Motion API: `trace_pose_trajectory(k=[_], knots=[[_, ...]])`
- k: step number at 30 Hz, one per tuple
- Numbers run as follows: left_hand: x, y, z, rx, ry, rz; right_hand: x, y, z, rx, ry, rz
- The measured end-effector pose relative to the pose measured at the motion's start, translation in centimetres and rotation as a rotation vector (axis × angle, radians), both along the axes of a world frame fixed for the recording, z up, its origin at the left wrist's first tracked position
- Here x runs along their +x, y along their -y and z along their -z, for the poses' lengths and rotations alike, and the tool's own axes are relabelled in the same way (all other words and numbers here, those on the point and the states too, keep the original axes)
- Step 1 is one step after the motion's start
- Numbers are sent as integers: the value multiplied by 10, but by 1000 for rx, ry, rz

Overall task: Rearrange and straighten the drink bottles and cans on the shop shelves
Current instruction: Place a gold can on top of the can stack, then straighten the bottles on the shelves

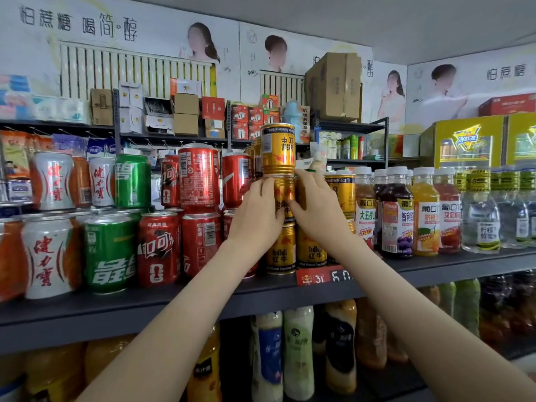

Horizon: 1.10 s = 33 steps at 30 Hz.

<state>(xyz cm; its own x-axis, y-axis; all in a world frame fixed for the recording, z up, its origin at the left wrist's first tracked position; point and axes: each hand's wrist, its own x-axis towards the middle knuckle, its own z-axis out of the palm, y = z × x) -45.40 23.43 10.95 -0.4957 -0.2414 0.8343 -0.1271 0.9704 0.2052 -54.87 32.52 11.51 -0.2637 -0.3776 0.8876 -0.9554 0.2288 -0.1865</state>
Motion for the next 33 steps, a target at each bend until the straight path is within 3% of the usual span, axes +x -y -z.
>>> trace_pose_trajectory(k=[7,14,29,33], knots=[[7,-16,34,-248,12,-106,6,-23,34,15,-6,11],[8,-47,76,-291,-26,-53,8,-69,83,-1,33,10],[-76,-208,182,-89,193,75,-62,-240,191,128,209,57],[-115,-273,215,36,329,110,-99,-307,227,204,306,82]])
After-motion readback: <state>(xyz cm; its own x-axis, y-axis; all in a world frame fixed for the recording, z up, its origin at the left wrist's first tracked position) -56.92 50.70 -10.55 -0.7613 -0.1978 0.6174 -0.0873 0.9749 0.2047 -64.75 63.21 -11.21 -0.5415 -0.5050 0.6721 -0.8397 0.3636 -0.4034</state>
